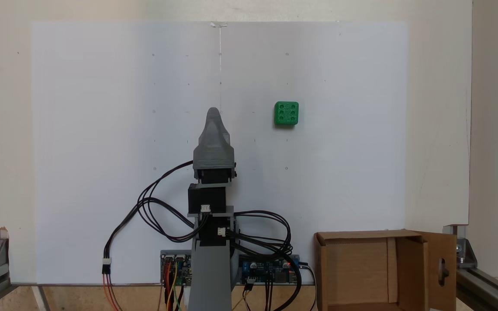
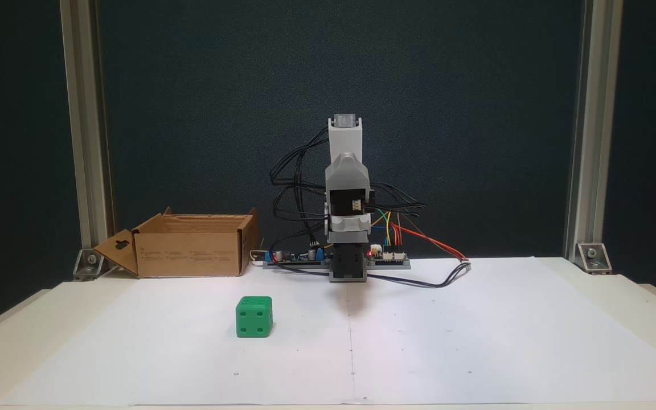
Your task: Grasp a green dice and put it in the bin.
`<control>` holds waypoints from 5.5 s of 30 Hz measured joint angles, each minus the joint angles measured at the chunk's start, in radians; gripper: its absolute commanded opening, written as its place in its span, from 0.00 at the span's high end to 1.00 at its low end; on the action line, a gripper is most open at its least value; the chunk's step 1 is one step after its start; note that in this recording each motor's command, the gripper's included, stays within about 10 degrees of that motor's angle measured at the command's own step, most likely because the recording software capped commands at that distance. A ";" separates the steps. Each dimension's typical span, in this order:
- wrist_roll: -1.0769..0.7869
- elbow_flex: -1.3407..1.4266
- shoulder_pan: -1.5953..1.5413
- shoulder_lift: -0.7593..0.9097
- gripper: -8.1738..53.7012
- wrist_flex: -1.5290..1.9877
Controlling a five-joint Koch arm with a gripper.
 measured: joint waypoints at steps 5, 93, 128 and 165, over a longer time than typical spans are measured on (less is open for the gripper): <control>-0.097 0.002 -0.038 0.000 0.14 0.110; -0.097 -1.264 -0.075 -0.207 0.17 2.368; -0.146 -1.585 0.512 -0.620 0.13 2.574; -0.535 -1.672 0.568 -0.792 0.12 2.528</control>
